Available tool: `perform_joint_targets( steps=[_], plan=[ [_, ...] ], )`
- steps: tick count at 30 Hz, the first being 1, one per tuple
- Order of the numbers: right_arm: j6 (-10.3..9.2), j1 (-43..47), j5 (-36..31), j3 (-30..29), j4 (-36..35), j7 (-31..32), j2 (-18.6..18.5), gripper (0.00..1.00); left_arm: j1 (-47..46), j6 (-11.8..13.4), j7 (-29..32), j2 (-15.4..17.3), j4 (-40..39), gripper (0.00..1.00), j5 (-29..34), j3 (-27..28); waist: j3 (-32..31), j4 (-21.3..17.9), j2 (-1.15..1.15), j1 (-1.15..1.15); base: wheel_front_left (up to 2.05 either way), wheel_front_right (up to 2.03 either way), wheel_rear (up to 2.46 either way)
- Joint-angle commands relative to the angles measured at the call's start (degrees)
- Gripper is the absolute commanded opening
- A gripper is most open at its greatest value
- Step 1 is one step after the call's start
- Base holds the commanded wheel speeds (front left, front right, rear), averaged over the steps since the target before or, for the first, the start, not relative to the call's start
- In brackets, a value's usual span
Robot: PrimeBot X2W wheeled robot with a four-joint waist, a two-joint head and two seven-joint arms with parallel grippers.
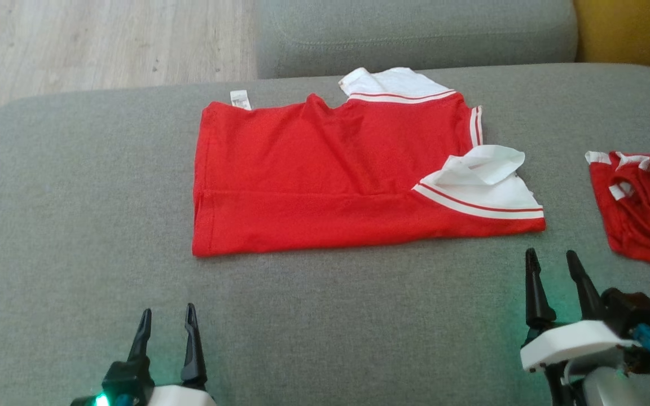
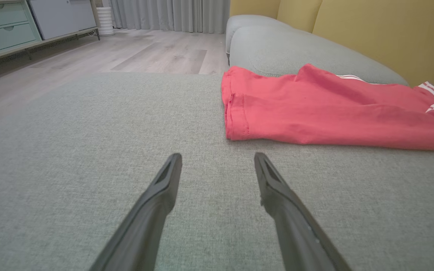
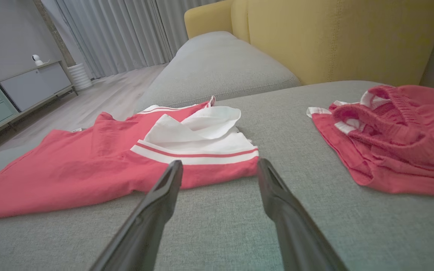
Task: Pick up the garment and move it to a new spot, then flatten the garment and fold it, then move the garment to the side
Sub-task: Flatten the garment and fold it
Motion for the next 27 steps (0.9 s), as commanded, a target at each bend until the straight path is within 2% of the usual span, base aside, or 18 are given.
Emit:
perform_joint_targets(
  steps=[1,7,12,18,23,24,25,27],
  plan=[
    [-0.04,-1.62,0.37,1.74,-1.2,-0.54,-0.14,1.0,-1.42,-0.22,-0.3,0.55,-1.93,1.0,-0.36,1.49,-0.16,0.05,0.0,0.02,0.0,0.0,0.0],
    [-0.04,-2.96,0.73,2.55,-0.5,-0.54,-0.13,1.0,-3.24,-1.6,-0.3,0.55,-1.78,1.0,-1.59,0.07,1.65,0.14,0.0,0.02,0.0,0.0,0.0],
    [-0.04,-5.74,0.86,2.89,-1.28,-0.54,-0.12,1.0,-9.59,-2.53,-0.3,0.55,-0.09,1.0,-2.84,-0.35,6.09,-0.16,0.0,0.02,0.0,0.0,0.0],
    [-0.04,-10.12,1.36,3.07,-2.29,-0.54,-0.12,1.0,-18.98,-3.39,-0.3,0.55,6.25,1.0,-3.88,0.37,11.95,-1.34,0.0,0.02,0.0,0.0,0.0],
    [-0.04,-12.61,1.31,2.27,-2.07,-0.54,-0.12,1.0,-22.75,-3.68,-0.3,0.55,11.69,1.0,-4.03,1.04,14.49,-2.27,0.0,0.02,0.0,0.0,0.0],
    [-0.04,-13.57,0.77,1.5,-1.62,-0.54,-0.12,1.0,-23.6,-3.94,-0.3,0.55,14.93,0.91,-4.05,0.75,15.23,-2.64,0.0,0.02,0.0,0.0,0.0],
    [-0.04,-14.02,0.59,1.06,-1.35,-0.54,-0.12,1.0,-23.94,-4.18,-0.3,0.55,16.54,0.57,-4.21,0.37,15.47,-2.75,0.0,0.02,0.0,0.0,0.0],
    [-0.04,-14.71,-0.13,-0.29,-0.67,-0.54,-0.12,1.0,-24.26,-4.65,-0.3,0.55,19.98,0.03,-4.65,-0.83,15.69,-2.83,0.0,0.02,0.0,0.0,0.0]
  ],
)
